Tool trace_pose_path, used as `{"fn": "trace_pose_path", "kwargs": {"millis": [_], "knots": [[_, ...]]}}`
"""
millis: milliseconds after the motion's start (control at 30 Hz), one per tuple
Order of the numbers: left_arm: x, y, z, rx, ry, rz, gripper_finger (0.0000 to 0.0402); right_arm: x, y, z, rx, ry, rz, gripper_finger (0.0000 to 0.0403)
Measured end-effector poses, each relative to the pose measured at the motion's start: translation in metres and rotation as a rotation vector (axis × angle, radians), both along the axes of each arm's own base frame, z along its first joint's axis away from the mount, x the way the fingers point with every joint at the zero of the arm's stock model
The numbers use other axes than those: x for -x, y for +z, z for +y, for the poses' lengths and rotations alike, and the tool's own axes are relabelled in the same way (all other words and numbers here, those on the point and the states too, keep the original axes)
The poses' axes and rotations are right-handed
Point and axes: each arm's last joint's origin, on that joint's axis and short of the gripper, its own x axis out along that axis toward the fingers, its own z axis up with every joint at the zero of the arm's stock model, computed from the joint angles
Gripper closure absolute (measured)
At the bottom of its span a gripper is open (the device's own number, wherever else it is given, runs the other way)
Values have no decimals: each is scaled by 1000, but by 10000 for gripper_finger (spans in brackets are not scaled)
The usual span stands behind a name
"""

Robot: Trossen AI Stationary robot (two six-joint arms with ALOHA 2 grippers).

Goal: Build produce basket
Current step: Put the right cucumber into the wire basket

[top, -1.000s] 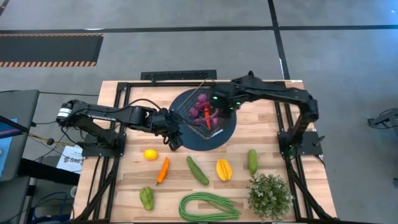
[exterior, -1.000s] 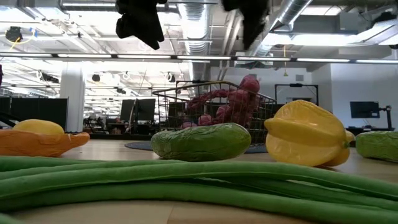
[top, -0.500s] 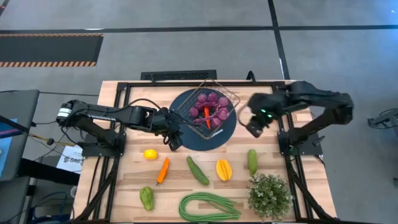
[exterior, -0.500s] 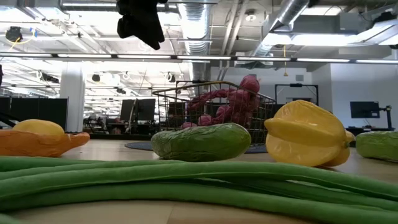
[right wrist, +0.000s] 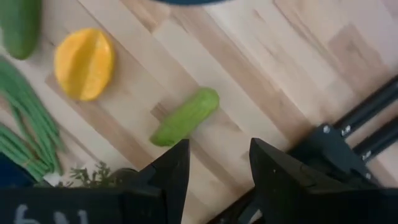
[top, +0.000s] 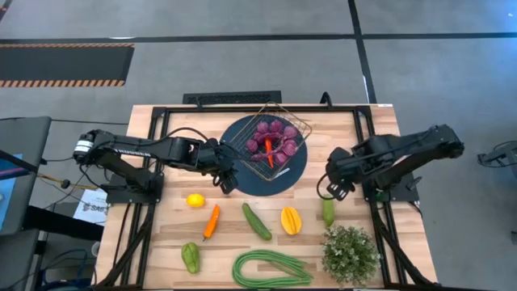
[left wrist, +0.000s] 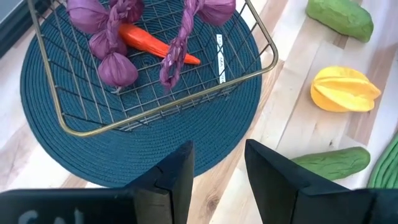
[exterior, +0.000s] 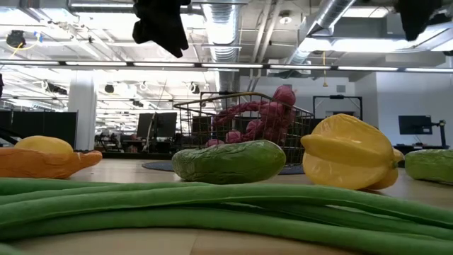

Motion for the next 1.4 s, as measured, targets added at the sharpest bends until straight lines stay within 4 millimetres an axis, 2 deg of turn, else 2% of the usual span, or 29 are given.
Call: {"fn": "trace_pose_path", "kwargs": {"millis": [167, 433, 733, 967, 1200, 1400], "knots": [[0, 0, 0, -42, -60, 16, 272, -4, -14, 1, -57, -146, 43, 218], [0, 0, 0, -93, -132, 35, 272, -19, -28, 13, -120, -411, -6, 220], [0, 0, 0, -138, -182, 42, 272, -47, -61, 36, -67, -475, 98, 213], [0, 0, 0, -140, -185, 43, 272, -62, -88, 42, 19, -521, 223, 202], [0, 0, 0, -152, -203, 48, 272, -63, -102, 49, 88, -586, 291, 171], [0, 0, 0, -162, -217, 51, 272, -53, -119, 57, -5, -670, 99, 168]]}}
